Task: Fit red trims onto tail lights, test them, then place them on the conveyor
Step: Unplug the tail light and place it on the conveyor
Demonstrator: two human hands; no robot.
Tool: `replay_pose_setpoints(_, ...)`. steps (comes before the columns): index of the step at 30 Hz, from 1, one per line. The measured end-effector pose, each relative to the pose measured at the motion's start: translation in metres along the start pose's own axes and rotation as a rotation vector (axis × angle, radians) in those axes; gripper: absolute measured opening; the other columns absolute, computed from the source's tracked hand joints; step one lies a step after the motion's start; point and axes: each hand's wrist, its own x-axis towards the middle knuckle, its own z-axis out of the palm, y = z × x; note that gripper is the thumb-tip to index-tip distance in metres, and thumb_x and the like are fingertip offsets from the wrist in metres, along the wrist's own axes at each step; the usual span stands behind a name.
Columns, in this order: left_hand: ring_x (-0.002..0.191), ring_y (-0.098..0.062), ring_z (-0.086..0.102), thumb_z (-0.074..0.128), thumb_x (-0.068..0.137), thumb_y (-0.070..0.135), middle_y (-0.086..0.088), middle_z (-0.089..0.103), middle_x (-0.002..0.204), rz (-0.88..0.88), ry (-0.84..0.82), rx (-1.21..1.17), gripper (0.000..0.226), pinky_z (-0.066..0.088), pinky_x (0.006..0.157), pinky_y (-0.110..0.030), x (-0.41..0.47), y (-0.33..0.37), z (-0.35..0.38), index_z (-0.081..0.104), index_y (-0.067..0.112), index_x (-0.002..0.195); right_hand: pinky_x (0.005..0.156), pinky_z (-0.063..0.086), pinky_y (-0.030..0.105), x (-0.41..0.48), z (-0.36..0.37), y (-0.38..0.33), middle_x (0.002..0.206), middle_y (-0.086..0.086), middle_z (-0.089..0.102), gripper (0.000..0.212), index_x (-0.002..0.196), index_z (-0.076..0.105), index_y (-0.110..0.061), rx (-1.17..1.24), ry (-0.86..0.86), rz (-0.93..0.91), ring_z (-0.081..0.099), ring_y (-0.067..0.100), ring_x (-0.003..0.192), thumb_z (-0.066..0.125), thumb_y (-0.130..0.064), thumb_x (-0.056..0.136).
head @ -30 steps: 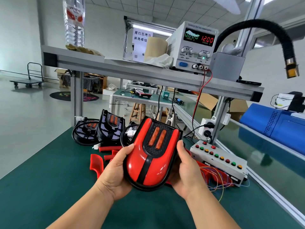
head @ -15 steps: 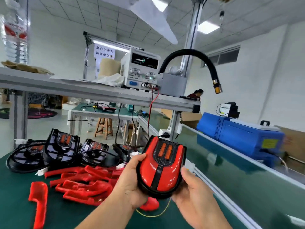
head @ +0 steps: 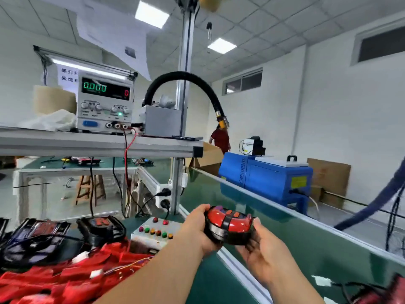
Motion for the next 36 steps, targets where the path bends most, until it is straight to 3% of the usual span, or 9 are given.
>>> replay_pose_setpoints(5,0.066,-0.044,0.071,0.058,0.092,0.034,-0.024,0.073,0.093,-0.035,0.024,-0.020,0.036,0.058,0.052,-0.049,0.028,0.008,0.009,0.069,0.007,0.113,0.040,0.054,0.027,0.036,-0.002,-0.011,0.090,0.020,0.068,0.030,0.097,0.062,0.003,-0.004,0.022,0.045,0.064,0.028,0.081,0.051,-0.025,0.101)
replay_pose_setpoints(9,0.084,-0.045,0.071,0.052,0.097,0.046,-0.030,0.071,0.102,-0.024,-0.006,-0.015,0.051,0.054,0.072,-0.054,0.045,0.012,0.006,0.064,0.001,0.119,0.041,0.052,0.029,0.061,-0.003,-0.010,0.077,0.017,0.071,0.027,0.096,0.063,0.001,-0.029,0.057,0.040,0.065,0.027,0.075,0.049,-0.021,0.103)
replay_pose_setpoints(14,0.116,-0.044,0.060,0.049,0.101,0.035,-0.025,0.065,0.122,0.082,-0.007,0.004,0.041,0.039,0.105,-0.063,0.060,0.010,-0.006,0.062,0.010,0.130,0.069,0.053,0.043,0.088,-0.004,0.000,0.105,0.022,0.070,0.027,0.111,0.064,0.003,-0.068,0.077,0.027,0.067,0.034,0.091,0.045,-0.015,0.104)
replay_pose_setpoints(16,0.118,-0.044,0.059,0.052,0.100,0.030,-0.022,0.064,0.125,0.120,0.019,-0.013,0.037,0.036,0.106,-0.065,0.066,0.011,-0.009,0.057,0.018,0.135,0.072,0.054,0.044,0.095,-0.003,0.004,0.109,0.022,0.070,0.029,0.113,0.064,0.003,-0.069,0.081,0.029,0.067,0.035,0.096,0.044,-0.016,0.104)
replay_pose_setpoints(21,0.109,-0.044,0.063,0.056,0.098,0.022,-0.021,0.070,0.116,0.177,0.066,-0.040,0.029,0.042,0.097,-0.068,0.075,0.013,-0.012,0.060,0.025,0.127,0.064,0.051,0.042,0.107,0.003,0.006,0.098,0.019,0.070,0.028,0.103,0.065,0.001,-0.054,0.091,0.109,0.066,0.031,0.083,0.042,-0.015,0.105)
replay_pose_setpoints(24,0.095,-0.040,0.069,0.061,0.095,0.019,-0.019,0.074,0.098,0.222,0.108,-0.037,0.021,0.051,0.081,-0.065,0.081,0.013,-0.007,0.061,0.024,0.115,0.082,0.053,0.049,0.114,0.008,0.006,0.100,0.021,0.069,0.029,0.106,0.063,0.004,-0.114,0.099,0.177,0.066,0.035,0.092,0.041,-0.015,0.105)
replay_pose_setpoints(26,0.097,-0.040,0.068,0.062,0.095,0.021,-0.021,0.073,0.101,0.239,0.141,-0.009,0.022,0.048,0.089,-0.067,0.087,0.016,-0.001,0.062,0.016,0.117,0.092,0.052,0.050,0.118,0.011,0.004,0.094,0.021,0.068,0.029,0.105,0.062,0.004,-0.173,0.091,0.197,0.065,0.034,0.086,0.039,-0.013,0.104)
replay_pose_setpoints(31,0.102,-0.042,0.065,0.066,0.092,0.024,-0.022,0.068,0.112,0.245,0.188,-0.007,0.034,0.043,0.098,-0.067,0.098,0.021,0.006,0.060,0.009,0.123,0.057,0.054,0.042,0.126,0.018,-0.001,0.072,0.018,0.066,0.026,0.098,0.060,0.001,-0.261,0.078,0.226,0.063,0.030,0.064,0.036,-0.008,0.101)
replay_pose_setpoints(36,0.102,-0.043,0.065,0.066,0.093,0.024,-0.022,0.068,0.112,0.254,0.197,-0.016,0.034,0.043,0.097,-0.067,0.103,0.023,0.002,0.059,0.010,0.123,0.057,0.055,0.042,0.130,0.018,0.001,0.066,0.017,0.069,0.026,0.094,0.061,0.000,-0.261,0.106,0.222,0.066,0.030,0.061,0.038,-0.009,0.101)
